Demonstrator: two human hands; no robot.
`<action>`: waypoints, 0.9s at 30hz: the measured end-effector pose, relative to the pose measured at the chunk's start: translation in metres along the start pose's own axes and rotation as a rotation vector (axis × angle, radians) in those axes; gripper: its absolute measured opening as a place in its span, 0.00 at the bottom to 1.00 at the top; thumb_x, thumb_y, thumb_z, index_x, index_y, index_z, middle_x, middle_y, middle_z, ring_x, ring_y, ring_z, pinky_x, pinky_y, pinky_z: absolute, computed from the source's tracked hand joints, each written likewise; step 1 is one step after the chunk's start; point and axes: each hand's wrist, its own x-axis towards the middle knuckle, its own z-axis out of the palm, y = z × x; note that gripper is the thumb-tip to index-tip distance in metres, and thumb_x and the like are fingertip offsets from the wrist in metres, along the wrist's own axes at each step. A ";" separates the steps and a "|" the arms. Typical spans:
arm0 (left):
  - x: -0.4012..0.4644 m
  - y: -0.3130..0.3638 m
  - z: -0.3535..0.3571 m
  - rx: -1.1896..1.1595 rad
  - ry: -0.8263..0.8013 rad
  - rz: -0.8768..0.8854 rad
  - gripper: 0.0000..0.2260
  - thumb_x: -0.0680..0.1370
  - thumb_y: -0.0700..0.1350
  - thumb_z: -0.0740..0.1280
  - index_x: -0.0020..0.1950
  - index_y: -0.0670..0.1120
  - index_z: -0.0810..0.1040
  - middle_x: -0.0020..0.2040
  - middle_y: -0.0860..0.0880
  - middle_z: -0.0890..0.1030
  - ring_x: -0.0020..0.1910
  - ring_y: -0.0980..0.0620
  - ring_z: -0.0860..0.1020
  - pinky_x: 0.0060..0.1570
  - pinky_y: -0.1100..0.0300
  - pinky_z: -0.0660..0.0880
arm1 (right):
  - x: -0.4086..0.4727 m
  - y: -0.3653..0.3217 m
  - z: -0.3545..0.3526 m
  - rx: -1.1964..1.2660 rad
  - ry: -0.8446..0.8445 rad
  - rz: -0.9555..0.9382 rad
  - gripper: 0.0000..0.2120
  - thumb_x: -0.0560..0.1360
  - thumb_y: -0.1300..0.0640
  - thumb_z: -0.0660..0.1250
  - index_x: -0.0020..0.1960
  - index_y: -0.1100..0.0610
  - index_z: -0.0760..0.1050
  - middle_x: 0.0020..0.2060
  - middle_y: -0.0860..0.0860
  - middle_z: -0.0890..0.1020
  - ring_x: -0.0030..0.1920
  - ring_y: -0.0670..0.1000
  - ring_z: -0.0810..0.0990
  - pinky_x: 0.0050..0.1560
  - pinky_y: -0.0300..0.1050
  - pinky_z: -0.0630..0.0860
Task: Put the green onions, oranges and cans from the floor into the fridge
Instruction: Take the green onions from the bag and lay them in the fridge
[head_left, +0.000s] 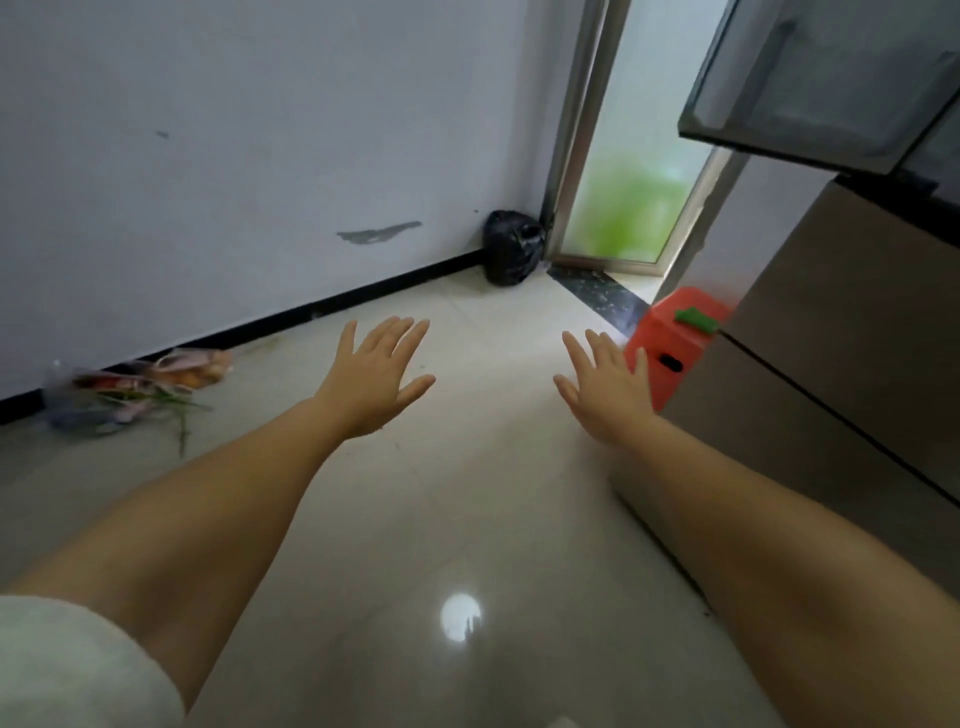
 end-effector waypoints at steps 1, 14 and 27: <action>-0.013 -0.023 -0.001 0.009 -0.007 -0.030 0.30 0.80 0.60 0.49 0.78 0.49 0.46 0.78 0.48 0.54 0.77 0.49 0.52 0.74 0.42 0.41 | 0.001 -0.023 0.002 0.007 -0.007 -0.014 0.28 0.81 0.43 0.47 0.78 0.48 0.44 0.78 0.53 0.50 0.78 0.53 0.47 0.73 0.63 0.45; -0.147 -0.246 -0.002 0.002 -0.027 -0.341 0.30 0.80 0.61 0.48 0.78 0.48 0.51 0.78 0.47 0.57 0.77 0.48 0.53 0.73 0.42 0.42 | 0.047 -0.276 0.020 -0.028 -0.167 -0.247 0.27 0.81 0.43 0.46 0.78 0.48 0.44 0.78 0.53 0.51 0.77 0.54 0.49 0.74 0.62 0.46; -0.189 -0.469 0.001 -0.019 -0.154 -0.680 0.28 0.81 0.58 0.52 0.78 0.48 0.51 0.78 0.48 0.56 0.77 0.51 0.53 0.74 0.42 0.47 | 0.175 -0.526 0.058 -0.023 -0.290 -0.508 0.27 0.82 0.43 0.46 0.78 0.50 0.45 0.77 0.53 0.52 0.77 0.55 0.51 0.75 0.61 0.48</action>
